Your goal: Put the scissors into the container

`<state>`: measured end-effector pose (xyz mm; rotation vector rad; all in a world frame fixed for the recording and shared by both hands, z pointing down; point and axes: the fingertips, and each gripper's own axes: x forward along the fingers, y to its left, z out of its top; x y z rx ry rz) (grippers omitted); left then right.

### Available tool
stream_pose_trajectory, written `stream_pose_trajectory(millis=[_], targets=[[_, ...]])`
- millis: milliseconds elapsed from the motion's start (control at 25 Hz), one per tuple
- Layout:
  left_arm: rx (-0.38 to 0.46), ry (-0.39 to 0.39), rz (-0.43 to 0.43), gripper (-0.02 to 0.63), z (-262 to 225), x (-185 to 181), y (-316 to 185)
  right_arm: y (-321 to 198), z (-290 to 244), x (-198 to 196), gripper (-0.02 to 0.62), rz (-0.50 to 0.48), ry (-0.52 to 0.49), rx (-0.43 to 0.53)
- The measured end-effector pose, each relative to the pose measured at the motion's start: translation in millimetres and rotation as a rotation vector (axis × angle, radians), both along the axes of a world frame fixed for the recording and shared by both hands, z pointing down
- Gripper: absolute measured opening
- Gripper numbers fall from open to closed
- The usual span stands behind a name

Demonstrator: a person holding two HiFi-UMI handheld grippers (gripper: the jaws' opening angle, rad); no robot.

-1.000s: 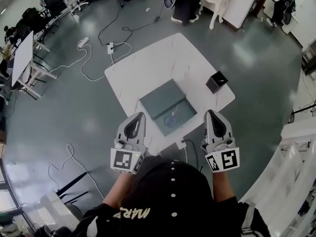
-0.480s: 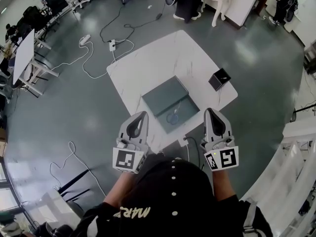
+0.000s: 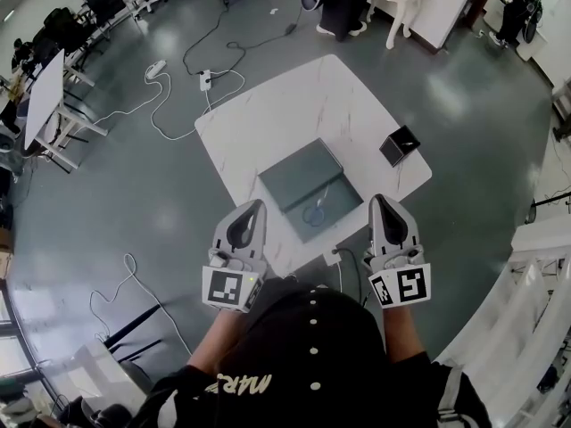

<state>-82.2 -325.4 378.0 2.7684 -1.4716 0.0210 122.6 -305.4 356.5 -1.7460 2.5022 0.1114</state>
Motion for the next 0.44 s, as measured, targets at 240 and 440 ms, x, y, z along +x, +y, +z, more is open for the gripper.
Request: stream_pose_trajectory(millis=[240,440], targets=[[-0.004,0.003,-0.006,0.026,3.2,-0.6,-1.5,-4.7,2.8,3.1,0.012,0.013,-0.027,-0.008],[-0.007,0.004,-0.009,0.026,1.9,-0.5,-3.7,-6.9,2.6,-0.4,0.011,0.012,-0.012,-0.010]])
